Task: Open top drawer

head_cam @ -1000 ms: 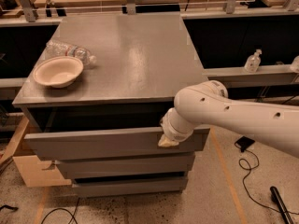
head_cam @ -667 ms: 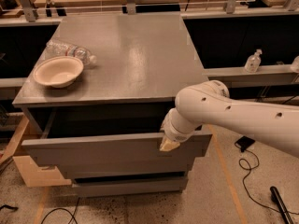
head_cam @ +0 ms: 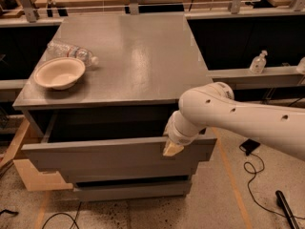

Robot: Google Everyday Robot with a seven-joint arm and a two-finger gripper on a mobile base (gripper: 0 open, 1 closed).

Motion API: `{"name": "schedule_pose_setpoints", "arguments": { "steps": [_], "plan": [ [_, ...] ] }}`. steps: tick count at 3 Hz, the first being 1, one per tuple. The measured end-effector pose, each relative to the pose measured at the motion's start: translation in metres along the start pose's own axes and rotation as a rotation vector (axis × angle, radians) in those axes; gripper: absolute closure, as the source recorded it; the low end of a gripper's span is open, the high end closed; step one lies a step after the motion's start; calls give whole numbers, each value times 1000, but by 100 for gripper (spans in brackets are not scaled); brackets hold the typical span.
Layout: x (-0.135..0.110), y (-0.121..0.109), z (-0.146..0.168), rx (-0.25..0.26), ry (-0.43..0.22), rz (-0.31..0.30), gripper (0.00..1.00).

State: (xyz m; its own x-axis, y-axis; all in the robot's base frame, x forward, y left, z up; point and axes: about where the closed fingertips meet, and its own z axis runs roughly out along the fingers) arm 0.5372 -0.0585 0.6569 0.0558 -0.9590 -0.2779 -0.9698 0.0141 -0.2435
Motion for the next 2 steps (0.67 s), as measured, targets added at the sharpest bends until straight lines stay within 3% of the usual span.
{"name": "schedule_pose_setpoints", "arguments": {
  "steps": [1, 2],
  "plan": [
    [10, 25, -14, -31, 4, 42, 100],
    [10, 25, -14, -31, 4, 42, 84]
  ]
}}
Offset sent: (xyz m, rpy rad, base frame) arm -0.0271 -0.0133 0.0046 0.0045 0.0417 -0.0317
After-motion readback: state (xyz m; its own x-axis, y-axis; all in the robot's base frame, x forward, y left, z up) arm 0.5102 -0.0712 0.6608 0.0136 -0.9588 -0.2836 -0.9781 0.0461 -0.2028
